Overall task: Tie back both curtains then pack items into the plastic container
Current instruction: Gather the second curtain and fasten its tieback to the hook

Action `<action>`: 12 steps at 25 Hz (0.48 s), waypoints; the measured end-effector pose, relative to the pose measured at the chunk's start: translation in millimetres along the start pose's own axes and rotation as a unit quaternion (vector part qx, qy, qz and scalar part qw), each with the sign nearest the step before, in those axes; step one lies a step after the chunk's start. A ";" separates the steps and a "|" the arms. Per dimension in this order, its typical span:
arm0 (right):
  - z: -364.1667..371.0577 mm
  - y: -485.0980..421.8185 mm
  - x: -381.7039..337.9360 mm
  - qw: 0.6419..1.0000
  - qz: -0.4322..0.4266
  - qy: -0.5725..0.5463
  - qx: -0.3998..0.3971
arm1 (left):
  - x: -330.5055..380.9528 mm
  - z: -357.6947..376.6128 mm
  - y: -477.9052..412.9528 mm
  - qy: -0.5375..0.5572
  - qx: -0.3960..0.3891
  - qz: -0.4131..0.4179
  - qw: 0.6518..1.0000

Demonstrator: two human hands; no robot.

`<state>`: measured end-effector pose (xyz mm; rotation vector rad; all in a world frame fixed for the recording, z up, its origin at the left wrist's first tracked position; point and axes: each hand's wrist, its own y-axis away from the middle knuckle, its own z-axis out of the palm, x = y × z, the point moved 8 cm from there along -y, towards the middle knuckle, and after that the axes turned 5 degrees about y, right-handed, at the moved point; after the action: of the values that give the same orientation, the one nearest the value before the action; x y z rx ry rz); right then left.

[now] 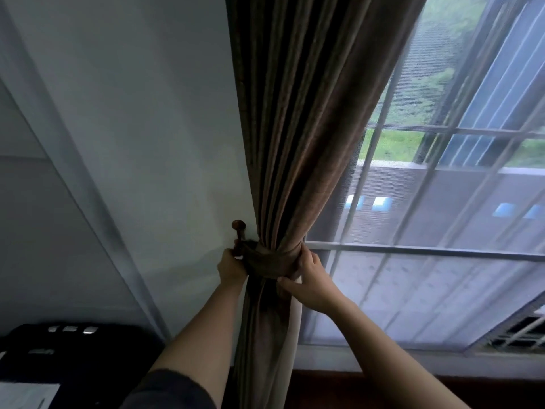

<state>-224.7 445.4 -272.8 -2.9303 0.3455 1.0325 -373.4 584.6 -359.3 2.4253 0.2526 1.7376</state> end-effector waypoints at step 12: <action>27.6 5.0 18.5 0.998 0.008 -0.033 -0.061 | -4.3 -0.6 18.3 0.392 -0.167 -0.059 0.903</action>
<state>-228.8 439.2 -305.6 -2.9956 0.3171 1.1900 -374.4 565.8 -359.1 1.3537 0.1558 2.3710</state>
